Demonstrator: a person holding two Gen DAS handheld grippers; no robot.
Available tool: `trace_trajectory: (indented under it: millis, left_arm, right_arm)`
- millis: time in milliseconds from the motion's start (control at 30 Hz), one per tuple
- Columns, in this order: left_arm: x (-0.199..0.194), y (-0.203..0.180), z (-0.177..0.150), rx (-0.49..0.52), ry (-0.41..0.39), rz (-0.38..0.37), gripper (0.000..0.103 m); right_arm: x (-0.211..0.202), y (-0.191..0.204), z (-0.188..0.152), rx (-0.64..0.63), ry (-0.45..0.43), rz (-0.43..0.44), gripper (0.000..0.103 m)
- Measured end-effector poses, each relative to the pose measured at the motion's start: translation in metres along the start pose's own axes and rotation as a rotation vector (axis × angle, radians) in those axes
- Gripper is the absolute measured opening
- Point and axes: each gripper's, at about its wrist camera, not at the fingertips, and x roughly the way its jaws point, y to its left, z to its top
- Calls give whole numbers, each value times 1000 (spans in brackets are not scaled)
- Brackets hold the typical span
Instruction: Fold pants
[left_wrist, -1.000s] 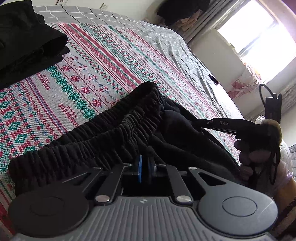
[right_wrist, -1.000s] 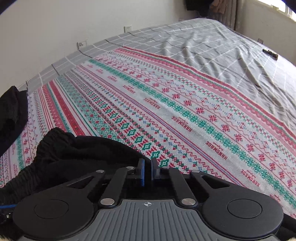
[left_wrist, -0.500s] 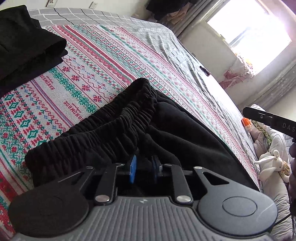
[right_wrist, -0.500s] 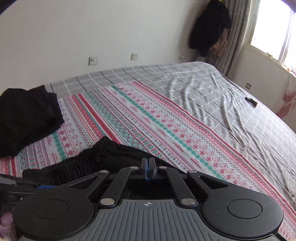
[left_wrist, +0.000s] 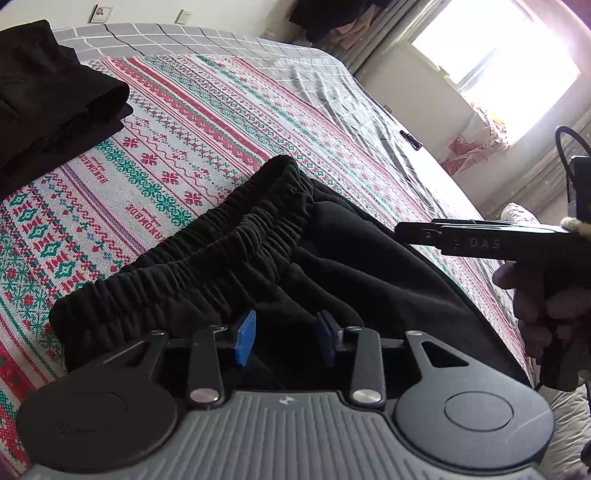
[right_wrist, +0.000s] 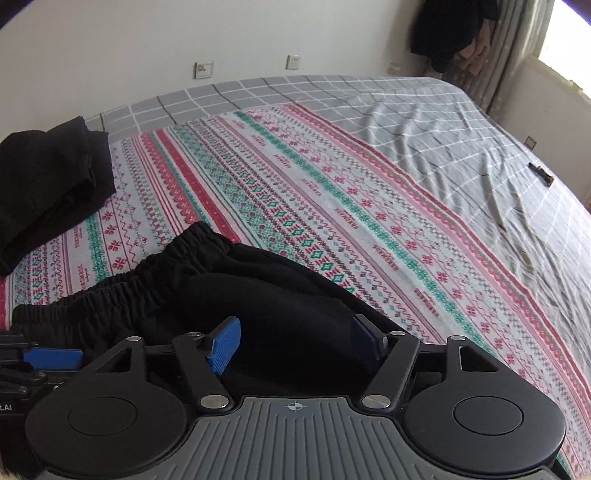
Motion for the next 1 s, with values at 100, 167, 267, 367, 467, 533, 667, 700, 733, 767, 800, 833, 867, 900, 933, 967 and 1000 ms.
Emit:
trace_trajectory:
  millis: [100,167,267,367,467,533,667,700,733,767,800,833,867,900,933,967,1000]
  left_arm:
    - [6,4,4,-47,8,2,63]
    - [10,6,4,-66,9,8,62]
    - [10,1,2,-50,1,30,62]
    - [10,-3,0,-32,-6,49,62]
    - [9,0,1,-66,-5,41,62]
    - [9,2,1,-78,-5,35,62]
    - [10,5,3,-76,0,14,62]
    - [11,6,4,-79,0,8,62]
    - [11,6,4,-79,0,4,62]
    - [12,6,4,-76,-2,3,61]
    - [12,5,4,-70,-5,6,61]
    - [13,4,4,-66,-7,10,61]
    - [13,3,4,-61,-8,14,61]
    - [13,2,4,-58,-10,19,61]
    - [14,1,5,-58,-12,24,61]
    - [15,0,5,-59,-13,29,61]
    - [15,-1,6,-60,-13,35,61]
  right_arm:
    - [24,8,14,-57,35,75,73]
    - [39,20,25,-139,41,72,78]
    - [64,31,39,-255,81,58,83]
    - [87,24,48,-311,133,17,90]
    - [110,1,51,-234,212,81,102]
    - [118,-16,52,-153,243,159,101]
    - [119,-31,42,-80,222,231,102]
    - [118,-31,42,-77,212,237,101]
    - [117,-30,41,-77,206,241,99]
    - [114,-29,41,-81,200,243,97]
    - [111,-28,41,-89,191,251,89]
    - [107,-24,42,-92,182,254,81]
    - [103,-22,40,-89,172,249,77]
    - [102,-18,40,-82,160,247,65]
    - [98,-14,37,-75,146,243,49]
    - [93,-11,34,-63,131,227,45]
    - [88,-7,31,-62,114,195,33]
